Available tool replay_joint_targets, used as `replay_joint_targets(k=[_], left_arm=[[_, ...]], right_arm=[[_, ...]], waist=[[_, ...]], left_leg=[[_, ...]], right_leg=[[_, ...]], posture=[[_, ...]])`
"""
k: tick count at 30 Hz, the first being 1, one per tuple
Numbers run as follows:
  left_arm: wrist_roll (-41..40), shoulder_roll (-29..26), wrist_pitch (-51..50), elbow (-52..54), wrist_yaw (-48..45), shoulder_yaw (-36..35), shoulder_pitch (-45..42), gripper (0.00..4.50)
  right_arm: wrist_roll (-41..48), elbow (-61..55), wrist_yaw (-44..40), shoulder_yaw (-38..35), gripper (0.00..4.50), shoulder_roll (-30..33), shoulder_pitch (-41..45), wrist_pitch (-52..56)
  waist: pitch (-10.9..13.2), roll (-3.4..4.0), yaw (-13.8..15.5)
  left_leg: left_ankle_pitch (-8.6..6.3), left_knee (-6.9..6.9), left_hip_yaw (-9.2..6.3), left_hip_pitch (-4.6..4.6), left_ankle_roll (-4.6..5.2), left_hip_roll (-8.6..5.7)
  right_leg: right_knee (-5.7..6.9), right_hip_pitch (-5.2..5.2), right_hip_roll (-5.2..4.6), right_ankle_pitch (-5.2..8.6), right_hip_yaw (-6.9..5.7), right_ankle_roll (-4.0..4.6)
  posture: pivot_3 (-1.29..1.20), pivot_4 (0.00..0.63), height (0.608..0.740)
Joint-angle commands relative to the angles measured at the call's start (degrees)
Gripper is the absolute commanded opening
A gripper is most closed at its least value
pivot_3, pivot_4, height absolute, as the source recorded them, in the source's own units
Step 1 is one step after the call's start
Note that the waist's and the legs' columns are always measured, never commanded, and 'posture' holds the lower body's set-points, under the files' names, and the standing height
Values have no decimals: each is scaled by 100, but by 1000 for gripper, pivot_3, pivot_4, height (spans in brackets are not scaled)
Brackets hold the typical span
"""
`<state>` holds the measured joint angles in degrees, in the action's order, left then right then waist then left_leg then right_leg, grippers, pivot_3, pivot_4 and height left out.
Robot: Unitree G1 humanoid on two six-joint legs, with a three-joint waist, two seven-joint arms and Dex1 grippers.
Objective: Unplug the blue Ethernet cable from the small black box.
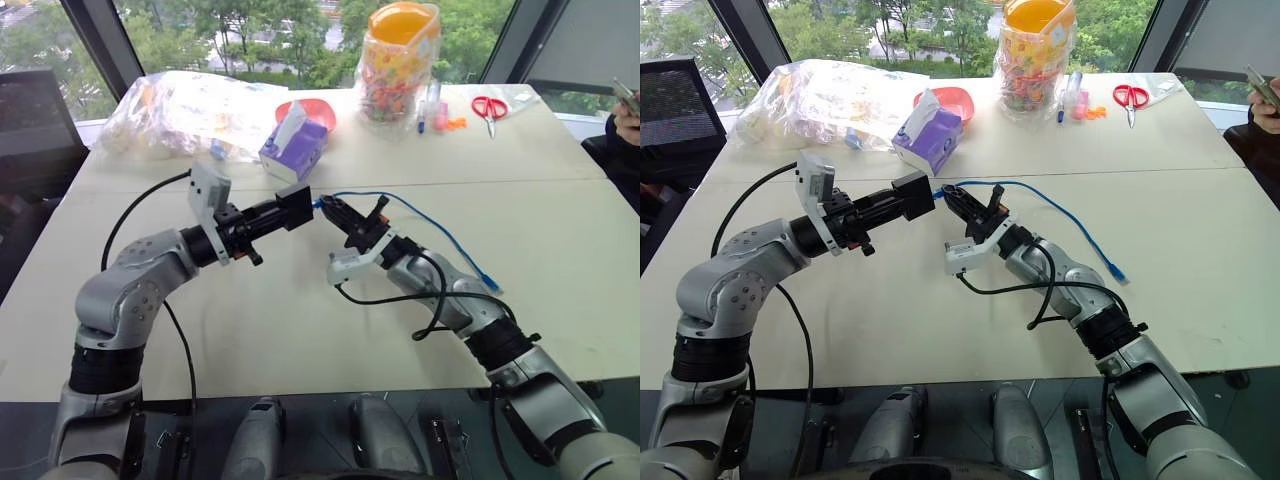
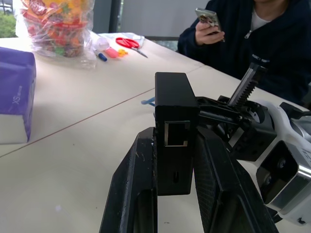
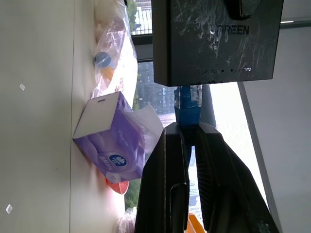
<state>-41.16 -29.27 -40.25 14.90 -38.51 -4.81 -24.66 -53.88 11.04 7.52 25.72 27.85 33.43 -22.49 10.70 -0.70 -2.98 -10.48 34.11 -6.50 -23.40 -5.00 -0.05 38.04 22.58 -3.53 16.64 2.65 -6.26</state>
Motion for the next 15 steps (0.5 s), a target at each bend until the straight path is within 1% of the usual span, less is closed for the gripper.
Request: replay_joint_targets(k=[1,3,7,11,12,15], left_arm=[[114,-2,95,25,-42,35,-47,425],[140,16,100,27,-48,42,-55,425],[333,5,318,-13,-73,54,-65,425],[448,-39,614,67,-124,-116,82,425],[459,-101,737,89,-220,-201,179,425],[404,-329,1006,138,-591,-428,480,425]], right_arm=[[111,-387,-21,-122,0,-6,28,-88],[150,-398,-44,-146,0,8,16,-113],[363,-375,-180,-229,1605,21,59,-162],[625,-329,-415,-317,3664,88,176,-308],[907,-265,-733,-324,4123,147,226,-426],[2407,-216,-2288,-313,4123,388,297,-662]], waist=[[0,-1,19],[1,-1,41],[1,-2,46],[2,-2,40],[2,-2,33],[4,-3,26]], left_leg=[[0,0,0,0,0,0],[0,0,0,0,0,0],[0,0,0,0,0,0],[0,-1,0,0,0,0],[0,-1,1,0,0,0],[0,-7,1,0,0,1]], right_leg=[[0,0,0,0,0,0],[0,1,0,0,0,0],[-2,-1,-1,1,0,2],[-3,-1,-1,1,0,2],[-3,0,-1,1,0,2],[-4,1,-1,1,0,2]], posture=[[0,150,740],[0,150,740],[0,150,740],[0,150,740],[0,150,740],[0,150,740]])
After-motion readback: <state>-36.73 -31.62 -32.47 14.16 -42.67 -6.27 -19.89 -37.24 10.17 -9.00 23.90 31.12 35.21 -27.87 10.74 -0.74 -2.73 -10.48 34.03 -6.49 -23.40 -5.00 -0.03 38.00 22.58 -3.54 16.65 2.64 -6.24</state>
